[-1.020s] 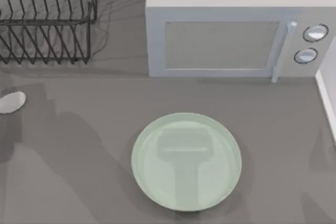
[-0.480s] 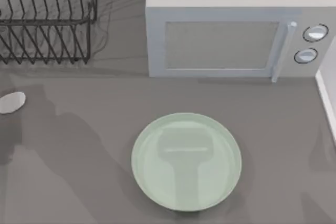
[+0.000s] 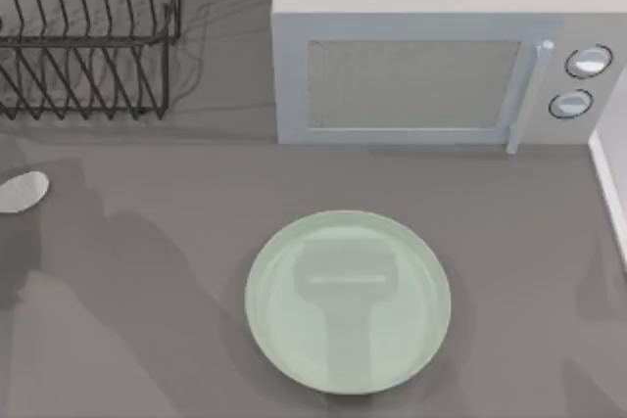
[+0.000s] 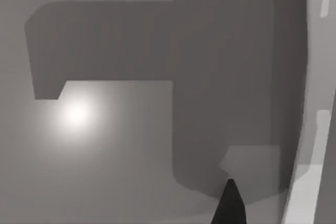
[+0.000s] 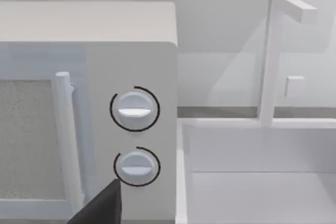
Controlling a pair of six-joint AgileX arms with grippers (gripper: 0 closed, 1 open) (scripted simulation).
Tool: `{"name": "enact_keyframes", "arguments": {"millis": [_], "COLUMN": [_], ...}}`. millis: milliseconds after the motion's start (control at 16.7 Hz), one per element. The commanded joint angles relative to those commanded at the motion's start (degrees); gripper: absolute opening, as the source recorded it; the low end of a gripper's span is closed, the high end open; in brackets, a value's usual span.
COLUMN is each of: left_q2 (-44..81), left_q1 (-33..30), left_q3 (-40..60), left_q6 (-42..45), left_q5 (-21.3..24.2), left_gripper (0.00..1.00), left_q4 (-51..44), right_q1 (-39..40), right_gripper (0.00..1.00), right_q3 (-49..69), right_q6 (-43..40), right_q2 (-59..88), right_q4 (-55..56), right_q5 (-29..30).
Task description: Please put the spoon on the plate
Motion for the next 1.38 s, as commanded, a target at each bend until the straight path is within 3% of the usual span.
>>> {"name": "enact_keyframes", "arguments": {"millis": [240, 480, 960, 1380], "left_q2": [0.0, -3.48, -9.39, -9.31], "left_q1": [0.0, 0.04, -0.27, -0.48], "left_q3": [0.0, 1.7, 13.99, 14.38], "left_q6": [0.0, -1.78, -1.83, -1.14], "left_q5": [0.0, 0.42, 0.39, 0.37], "left_gripper": [0.0, 0.0, 0.0, 0.0], "left_q4": [0.0, -5.72, -23.27, -23.81], "right_q1": [0.0, 0.0, 0.0, 0.0], "right_gripper": [1.0, 1.0, 1.0, 1.0], "right_q3": [0.0, 0.0, 0.0, 0.0], "right_q6": [0.0, 0.0, 0.0, 0.0], "right_q2": [0.0, 0.0, 0.0, 0.0], "right_q4": [0.0, 0.0, 0.0, 0.0], "right_q5": [0.0, 0.0, 0.0, 0.0]}}
